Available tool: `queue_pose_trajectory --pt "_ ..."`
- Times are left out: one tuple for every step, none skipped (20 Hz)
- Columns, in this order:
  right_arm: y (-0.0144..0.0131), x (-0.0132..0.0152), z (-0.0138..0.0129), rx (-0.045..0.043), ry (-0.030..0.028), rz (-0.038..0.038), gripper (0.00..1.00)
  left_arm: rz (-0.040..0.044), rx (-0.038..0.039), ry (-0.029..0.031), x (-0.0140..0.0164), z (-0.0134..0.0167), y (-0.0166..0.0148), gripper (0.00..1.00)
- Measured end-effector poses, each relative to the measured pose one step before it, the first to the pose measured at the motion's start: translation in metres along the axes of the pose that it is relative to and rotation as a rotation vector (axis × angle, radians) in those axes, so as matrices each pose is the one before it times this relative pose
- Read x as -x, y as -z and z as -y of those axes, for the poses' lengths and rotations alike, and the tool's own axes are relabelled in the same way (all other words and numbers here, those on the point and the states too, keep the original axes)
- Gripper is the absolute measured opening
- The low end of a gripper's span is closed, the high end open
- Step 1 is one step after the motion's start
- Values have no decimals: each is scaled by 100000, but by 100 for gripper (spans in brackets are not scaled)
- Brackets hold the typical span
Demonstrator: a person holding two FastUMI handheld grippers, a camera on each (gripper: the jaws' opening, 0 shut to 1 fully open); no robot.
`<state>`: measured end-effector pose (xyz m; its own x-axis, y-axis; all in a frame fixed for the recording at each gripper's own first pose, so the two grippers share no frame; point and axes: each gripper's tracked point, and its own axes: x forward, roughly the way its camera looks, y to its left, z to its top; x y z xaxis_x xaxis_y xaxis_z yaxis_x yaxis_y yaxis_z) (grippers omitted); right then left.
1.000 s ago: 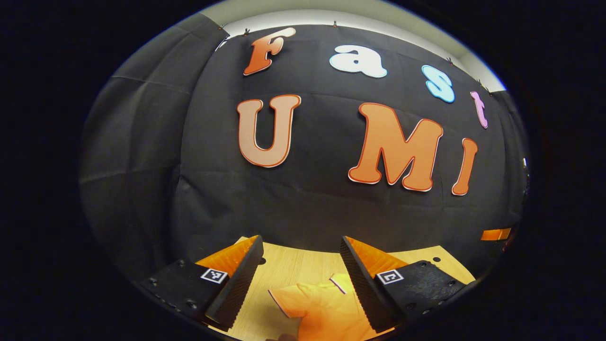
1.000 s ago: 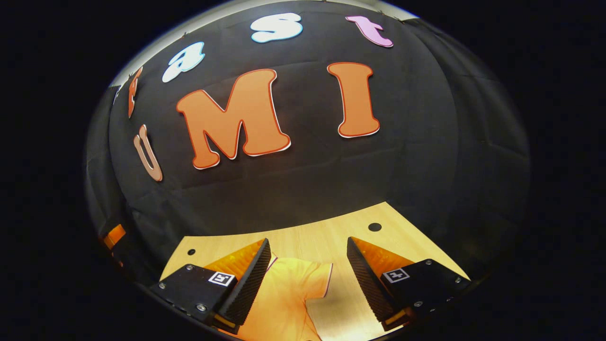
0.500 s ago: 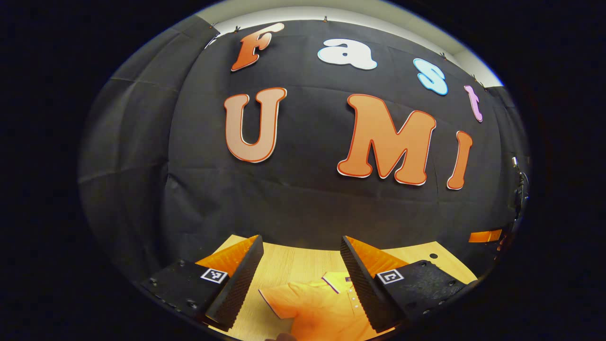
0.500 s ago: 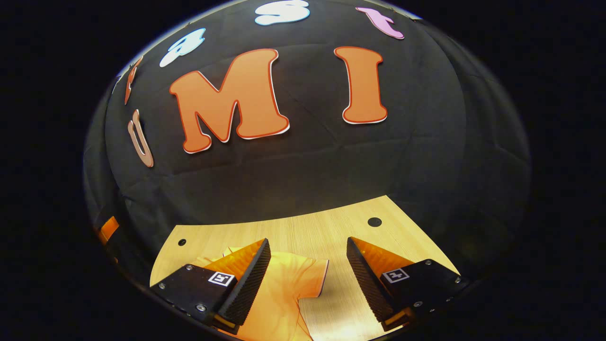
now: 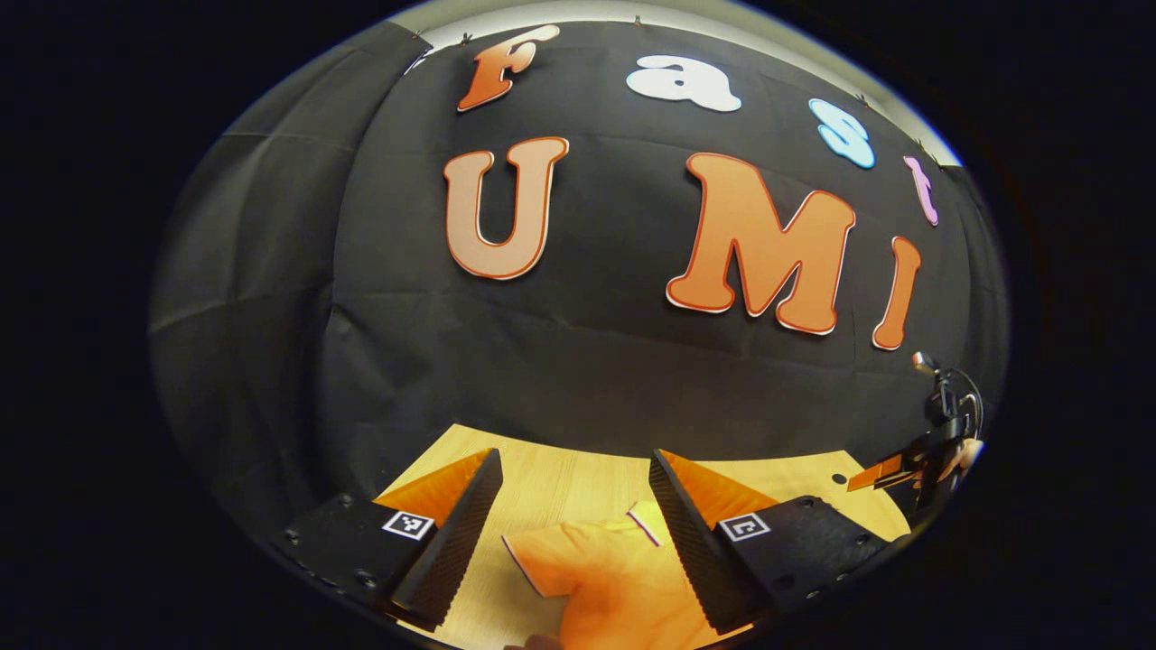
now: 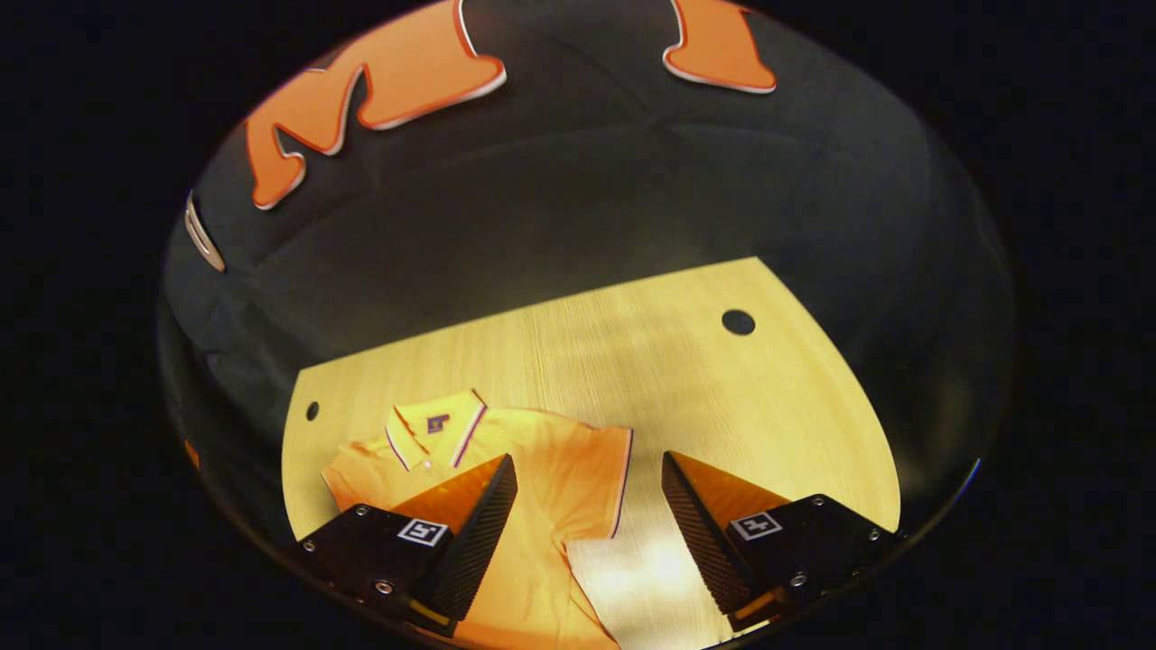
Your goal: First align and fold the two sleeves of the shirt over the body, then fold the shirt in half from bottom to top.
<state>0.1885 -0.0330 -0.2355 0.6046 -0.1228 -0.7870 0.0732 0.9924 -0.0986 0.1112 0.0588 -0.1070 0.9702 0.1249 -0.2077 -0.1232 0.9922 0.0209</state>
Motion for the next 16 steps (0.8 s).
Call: queue_pose_trajectory --pt "1087 -1474 83 -62 1050 -6365 98 -1251 4 -745 -257 -402 335 98" --pt "1087 -1505 53 16 759 -5886 98 -1446 286 -663 -259 -290 534 98" --pt "671 -1374 67 569 664 -4412 99 -1599 659 -837 -323 -372 453 98" --pt "551 -1412 252 1175 1416 -3237 99 -1083 506 -488 -382 -230 397 98" --pt "538 -1144 117 1095 1303 -3208 99 -944 300 -697 -306 -230 197 98" --pt "462 -980 -66 322 931 -2915 99 -675 116 -464 -296 -237 337 98" --pt "263 -843 9 -426 -82 -2401 99 -541 65 -321 -295 -168 115 98" --pt "288 -697 89 -418 428 -2725 99 -673 -15 -236 -187 9 224 98" --pt "188 -684 152 -568 873 -2077 99 -669 -162 -491 -49 -187 205 98" --pt "207 -718 75 -257 1061 -1353 99 -596 -267 -637 -183 -270 166 98" --pt "109 -554 73 -151 1203 -822 99 -409 -386 -573 -230 -195 27 98" --pt "199 -428 -138 -162 306 -942 99 -313 -350 -468 -239 -86 117 98" --pt "130 -307 -169 -267 -251 -998 99 -447 -303 -301 -116 -91 37 98" --pt "93 -322 -55 -163 141 -693 99 -453 -228 -318 -174 -171 327 98" --pt "73 -314 62 86 585 -607 99 -510 -237 -86 -202 33 -2 98" --pt "279 -383 -15 18 700 -547 99 -326 -272 27 -14 100 55 98"
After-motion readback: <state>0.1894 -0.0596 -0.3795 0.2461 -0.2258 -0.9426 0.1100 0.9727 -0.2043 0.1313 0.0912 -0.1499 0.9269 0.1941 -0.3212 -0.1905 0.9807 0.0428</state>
